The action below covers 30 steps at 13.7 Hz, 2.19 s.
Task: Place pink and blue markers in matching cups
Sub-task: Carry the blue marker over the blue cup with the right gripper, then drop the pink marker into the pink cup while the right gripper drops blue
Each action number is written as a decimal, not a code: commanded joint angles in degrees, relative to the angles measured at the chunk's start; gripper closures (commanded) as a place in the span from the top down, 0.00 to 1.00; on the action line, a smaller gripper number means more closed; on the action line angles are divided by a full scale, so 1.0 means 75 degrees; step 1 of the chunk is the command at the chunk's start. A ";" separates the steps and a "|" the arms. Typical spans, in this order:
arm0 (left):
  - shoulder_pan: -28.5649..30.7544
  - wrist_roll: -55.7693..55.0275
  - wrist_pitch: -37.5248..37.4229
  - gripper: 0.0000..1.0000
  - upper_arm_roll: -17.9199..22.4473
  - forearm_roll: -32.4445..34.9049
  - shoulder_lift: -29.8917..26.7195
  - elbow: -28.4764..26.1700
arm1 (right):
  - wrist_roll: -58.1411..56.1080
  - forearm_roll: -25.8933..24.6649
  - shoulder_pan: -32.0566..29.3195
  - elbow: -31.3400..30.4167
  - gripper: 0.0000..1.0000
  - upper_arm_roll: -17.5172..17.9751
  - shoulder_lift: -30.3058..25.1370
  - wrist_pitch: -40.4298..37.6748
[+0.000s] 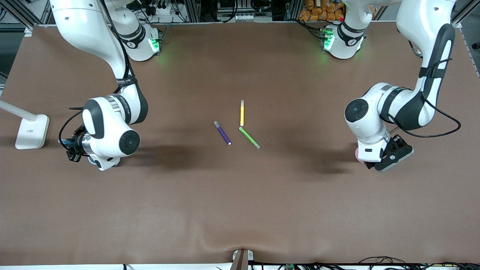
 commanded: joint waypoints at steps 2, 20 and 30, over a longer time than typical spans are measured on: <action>0.0053 0.1250 0.0000 1.00 -0.0072 -0.0504 -0.0292 0.0188 | 0.0049 -0.1010 0.0215 -0.0285 0.00 0.0004 0.0153 0.0020; 0.0112 0.8402 -0.3749 1.00 -0.0084 -0.6082 -0.0596 0.4044 | 0.1621 -0.0170 0.0614 -0.0193 1.00 0.0015 0.0681 -0.0049; 0.0135 0.8670 -0.5144 1.00 -0.0049 -0.7339 -0.1134 0.4794 | 0.1621 0.4445 -0.1107 0.0300 1.00 -0.0032 -0.0900 0.0091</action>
